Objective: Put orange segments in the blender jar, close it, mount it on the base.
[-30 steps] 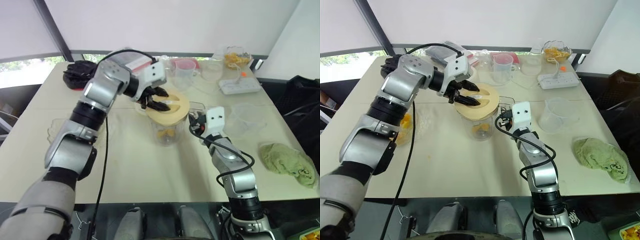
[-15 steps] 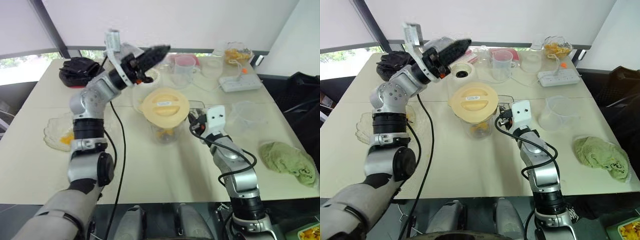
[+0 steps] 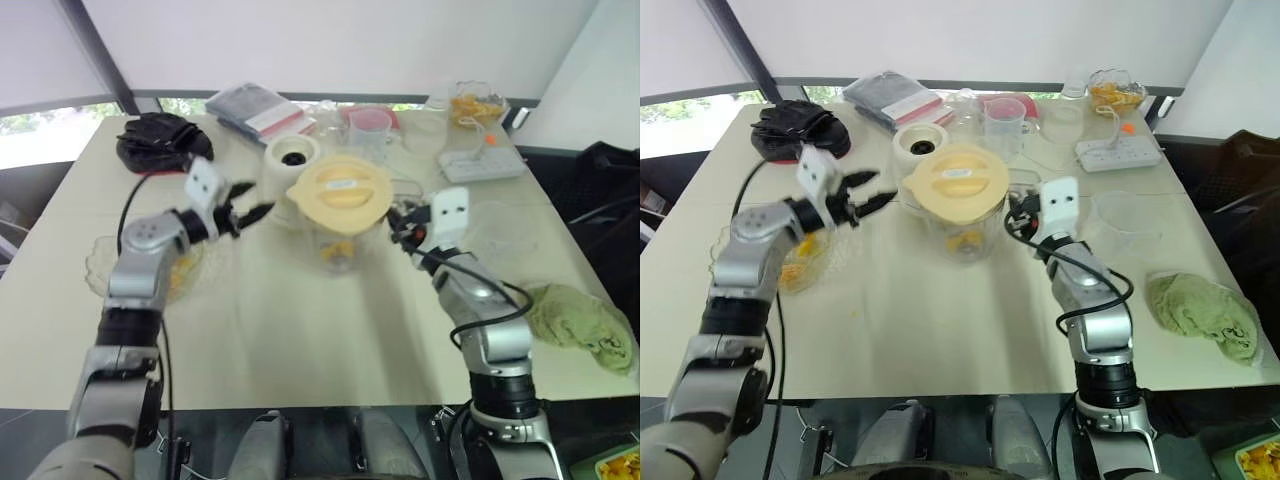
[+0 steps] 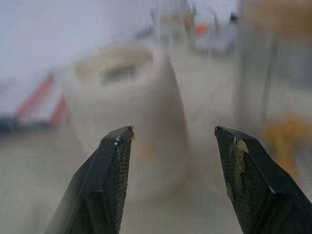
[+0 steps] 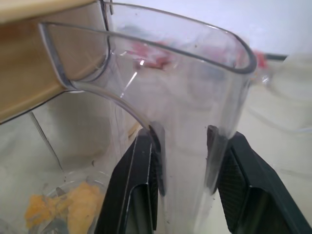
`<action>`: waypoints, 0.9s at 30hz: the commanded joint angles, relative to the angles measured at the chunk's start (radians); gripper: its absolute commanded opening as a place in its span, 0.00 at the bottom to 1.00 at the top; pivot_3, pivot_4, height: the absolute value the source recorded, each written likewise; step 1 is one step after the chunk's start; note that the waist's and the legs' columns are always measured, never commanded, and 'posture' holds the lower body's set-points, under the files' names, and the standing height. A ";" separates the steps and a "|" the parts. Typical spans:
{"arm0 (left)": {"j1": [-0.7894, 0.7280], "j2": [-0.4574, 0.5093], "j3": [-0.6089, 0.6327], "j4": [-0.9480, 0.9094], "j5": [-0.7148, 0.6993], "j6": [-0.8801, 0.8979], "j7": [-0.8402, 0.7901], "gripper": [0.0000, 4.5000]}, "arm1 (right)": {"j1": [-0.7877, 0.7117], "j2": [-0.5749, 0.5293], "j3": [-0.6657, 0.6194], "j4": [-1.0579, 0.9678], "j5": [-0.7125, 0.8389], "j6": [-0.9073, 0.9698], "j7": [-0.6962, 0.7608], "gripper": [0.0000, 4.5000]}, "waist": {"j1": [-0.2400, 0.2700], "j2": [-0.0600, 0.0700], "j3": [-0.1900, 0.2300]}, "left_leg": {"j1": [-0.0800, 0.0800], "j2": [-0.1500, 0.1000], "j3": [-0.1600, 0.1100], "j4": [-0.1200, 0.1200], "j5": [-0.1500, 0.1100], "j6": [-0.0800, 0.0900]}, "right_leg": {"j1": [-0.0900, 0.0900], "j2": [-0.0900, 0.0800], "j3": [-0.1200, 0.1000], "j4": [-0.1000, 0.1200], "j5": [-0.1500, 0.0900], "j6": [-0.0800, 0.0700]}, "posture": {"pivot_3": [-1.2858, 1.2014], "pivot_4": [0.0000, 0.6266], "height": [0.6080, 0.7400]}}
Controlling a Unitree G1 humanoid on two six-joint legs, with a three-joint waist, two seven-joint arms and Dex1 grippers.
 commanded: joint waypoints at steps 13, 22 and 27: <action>0.285 0.059 0.001 -0.465 -0.093 0.374 0.148 0.62 | -0.614 -0.169 -0.124 0.178 0.134 0.164 0.053 0.25 | -0.007 0.006 0.004 | -0.002 0.001 0.000 -0.001 -0.001 0.002 | -0.003 0.001 -0.001 0.001 0.000 0.000 | 0.52 0.24 1.00; 0.321 -0.051 0.069 -0.564 -0.135 0.334 0.269 0.62 | -0.926 -0.142 -0.053 0.685 0.061 -0.047 0.104 0.25 | -0.026 0.005 0.004 | -0.004 0.001 0.004 -0.001 0.000 0.001 | -0.005 0.000 0.001 0.001 0.000 -0.001 | 0.52 0.24 1.00; 0.381 -0.080 0.091 -0.634 -0.143 0.319 0.320 0.62 | -1.064 -0.058 -0.034 0.997 0.014 -0.241 0.101 0.25 | -0.038 0.006 0.004 | -0.006 0.001 0.006 -0.001 -0.001 0.001 | -0.008 0.000 0.002 0.001 0.000 -0.001 | 0.52 0.24 1.00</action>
